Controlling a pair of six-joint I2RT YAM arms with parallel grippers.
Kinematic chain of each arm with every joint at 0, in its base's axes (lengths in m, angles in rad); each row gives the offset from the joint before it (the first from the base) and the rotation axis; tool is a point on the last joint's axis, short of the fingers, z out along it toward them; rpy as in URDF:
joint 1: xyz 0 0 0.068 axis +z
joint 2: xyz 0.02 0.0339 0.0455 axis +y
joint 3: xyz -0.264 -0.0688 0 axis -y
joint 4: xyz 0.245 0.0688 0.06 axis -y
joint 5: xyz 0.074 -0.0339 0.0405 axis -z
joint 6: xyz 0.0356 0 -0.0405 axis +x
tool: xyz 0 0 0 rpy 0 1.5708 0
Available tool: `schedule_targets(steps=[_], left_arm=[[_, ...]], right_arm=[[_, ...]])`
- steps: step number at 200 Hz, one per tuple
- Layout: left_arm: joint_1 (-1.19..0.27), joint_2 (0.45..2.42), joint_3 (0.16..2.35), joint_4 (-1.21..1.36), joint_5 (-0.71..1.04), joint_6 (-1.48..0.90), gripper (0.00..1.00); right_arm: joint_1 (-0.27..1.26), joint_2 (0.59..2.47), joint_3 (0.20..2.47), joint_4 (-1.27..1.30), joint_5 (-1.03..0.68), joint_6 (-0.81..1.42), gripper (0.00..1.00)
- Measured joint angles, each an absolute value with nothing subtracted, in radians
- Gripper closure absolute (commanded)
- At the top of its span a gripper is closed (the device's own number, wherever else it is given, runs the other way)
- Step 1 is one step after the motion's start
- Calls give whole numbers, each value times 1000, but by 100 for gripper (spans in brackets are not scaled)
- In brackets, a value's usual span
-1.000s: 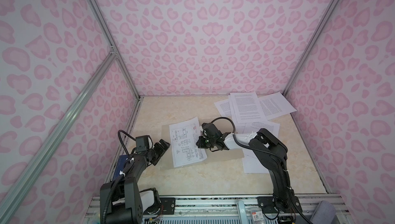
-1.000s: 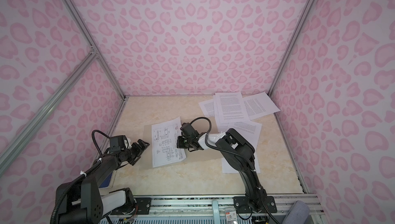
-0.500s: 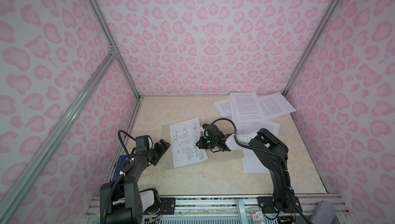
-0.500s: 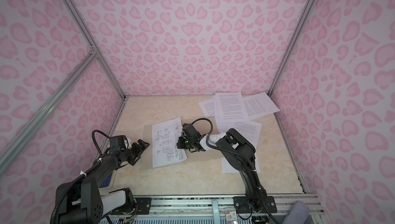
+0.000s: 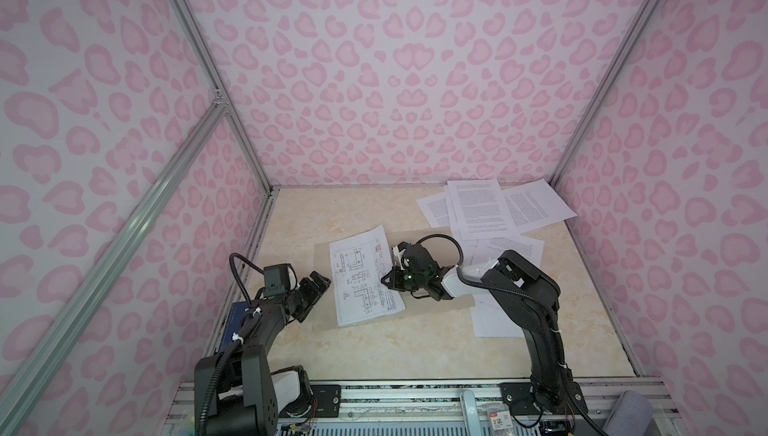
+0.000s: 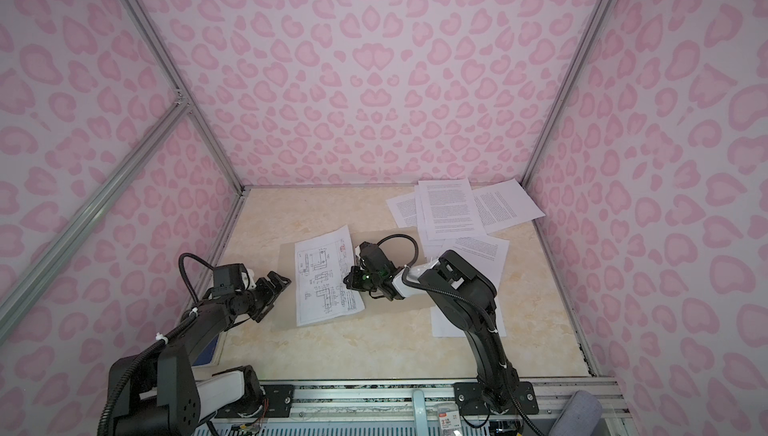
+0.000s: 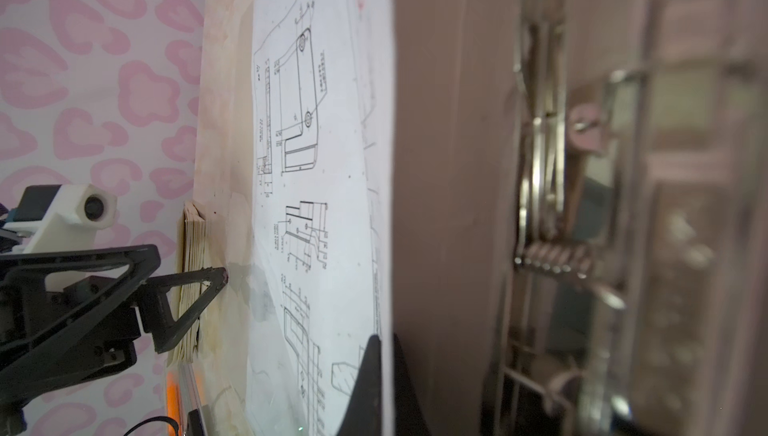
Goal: Put the files into the folder
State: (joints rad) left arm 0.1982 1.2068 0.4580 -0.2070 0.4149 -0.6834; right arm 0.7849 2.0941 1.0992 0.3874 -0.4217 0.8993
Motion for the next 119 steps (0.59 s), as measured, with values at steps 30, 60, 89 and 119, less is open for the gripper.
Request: schedule_targets(steps=[30, 60, 89, 119], left_arm=[[198, 1202, 459, -217, 415, -681, 2], [198, 1201, 459, -219, 415, -681, 2], [198, 1208, 464, -224, 415, -681, 2], [198, 1211, 469, -230, 415, -680, 2]], right_arm=[[778, 2089, 1111, 369, -376, 905, 100], [776, 2078, 1126, 344, -344, 902, 100], [794, 2103, 1167, 338, -353, 884, 100], [802, 2109, 1176, 313, -371, 857, 100]])
